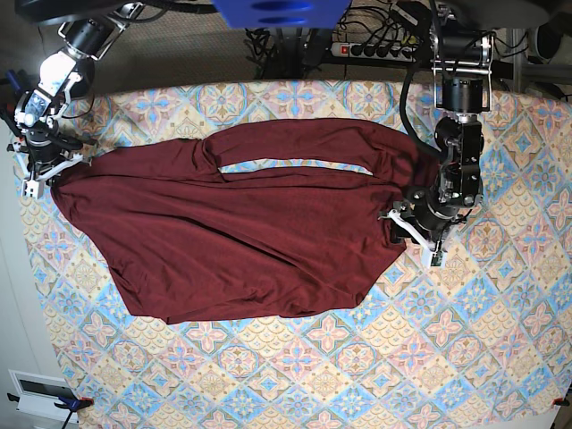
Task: Layout the t-shirt on the table in an organized manner, then fold the t-shirt properly
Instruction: 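Hold the shirt corners with both grippers and stretch them apart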
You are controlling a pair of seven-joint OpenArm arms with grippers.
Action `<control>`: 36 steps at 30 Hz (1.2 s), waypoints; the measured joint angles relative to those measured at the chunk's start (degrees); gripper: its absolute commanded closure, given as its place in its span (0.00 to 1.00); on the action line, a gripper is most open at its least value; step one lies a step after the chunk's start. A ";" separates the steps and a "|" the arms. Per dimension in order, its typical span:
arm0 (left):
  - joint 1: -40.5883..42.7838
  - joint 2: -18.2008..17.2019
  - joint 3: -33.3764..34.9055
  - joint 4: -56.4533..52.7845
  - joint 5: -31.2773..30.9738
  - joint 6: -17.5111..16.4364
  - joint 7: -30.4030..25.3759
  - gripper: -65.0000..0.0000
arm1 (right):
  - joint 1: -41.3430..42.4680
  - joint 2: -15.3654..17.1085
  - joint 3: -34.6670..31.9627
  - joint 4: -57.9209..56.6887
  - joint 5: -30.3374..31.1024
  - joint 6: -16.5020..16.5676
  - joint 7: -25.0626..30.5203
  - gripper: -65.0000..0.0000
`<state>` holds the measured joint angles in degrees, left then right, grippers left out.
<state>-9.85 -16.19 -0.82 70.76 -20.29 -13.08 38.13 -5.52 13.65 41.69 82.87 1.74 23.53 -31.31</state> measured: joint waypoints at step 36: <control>14.53 -13.00 -14.71 13.33 4.39 -0.42 -0.24 0.99 | -1.64 0.26 -16.81 5.77 0.00 0.07 -3.28 1.00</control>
<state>4.69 -29.19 -15.53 84.09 -15.90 -13.50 37.89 -7.16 13.91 24.88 88.64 1.74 23.59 -34.59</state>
